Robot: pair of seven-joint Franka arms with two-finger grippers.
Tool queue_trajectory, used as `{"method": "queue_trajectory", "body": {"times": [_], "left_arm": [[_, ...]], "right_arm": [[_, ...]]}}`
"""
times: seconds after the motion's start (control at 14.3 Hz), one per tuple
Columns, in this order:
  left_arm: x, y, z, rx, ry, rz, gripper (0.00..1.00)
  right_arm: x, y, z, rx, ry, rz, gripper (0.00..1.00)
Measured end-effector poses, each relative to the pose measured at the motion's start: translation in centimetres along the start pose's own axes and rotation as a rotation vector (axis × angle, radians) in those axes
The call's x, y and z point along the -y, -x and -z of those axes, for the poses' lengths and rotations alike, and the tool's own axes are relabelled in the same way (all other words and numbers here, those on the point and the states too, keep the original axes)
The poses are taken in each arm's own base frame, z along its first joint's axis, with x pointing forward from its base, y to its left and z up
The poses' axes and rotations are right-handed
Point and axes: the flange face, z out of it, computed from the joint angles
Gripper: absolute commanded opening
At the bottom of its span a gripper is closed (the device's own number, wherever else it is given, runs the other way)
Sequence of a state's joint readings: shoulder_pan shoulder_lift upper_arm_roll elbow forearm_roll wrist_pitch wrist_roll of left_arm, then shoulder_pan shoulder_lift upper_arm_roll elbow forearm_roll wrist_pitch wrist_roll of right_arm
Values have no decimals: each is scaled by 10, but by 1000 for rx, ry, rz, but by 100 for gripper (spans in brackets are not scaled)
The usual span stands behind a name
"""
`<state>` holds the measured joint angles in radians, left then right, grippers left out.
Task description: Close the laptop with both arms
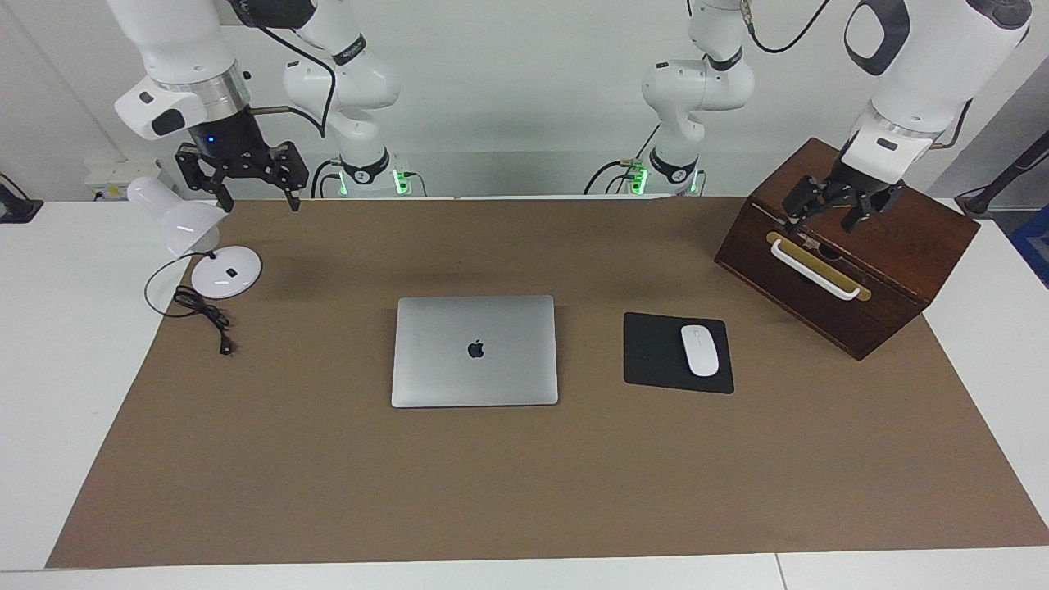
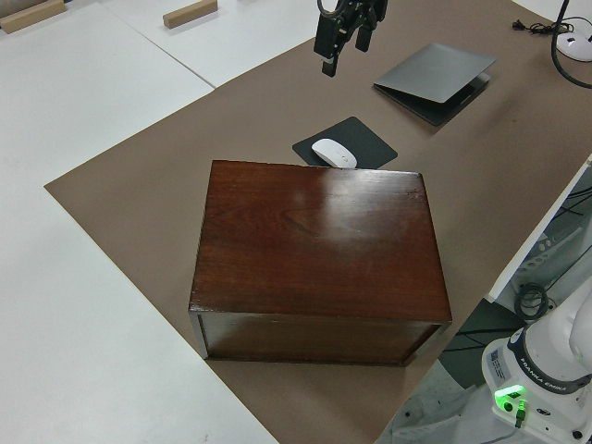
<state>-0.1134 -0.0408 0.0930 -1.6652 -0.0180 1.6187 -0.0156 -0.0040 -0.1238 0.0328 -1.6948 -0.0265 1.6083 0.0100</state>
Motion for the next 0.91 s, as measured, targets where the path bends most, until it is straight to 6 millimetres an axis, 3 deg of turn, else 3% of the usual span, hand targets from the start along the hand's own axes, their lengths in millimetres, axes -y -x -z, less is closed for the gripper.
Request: {"method": "queue_trajectory", "body": {"times": [0.91], "left_arm": [[-5,0,0,0,0,-8,100]], "right_arm": [[0,0,-1,0,0,0,100]]}}
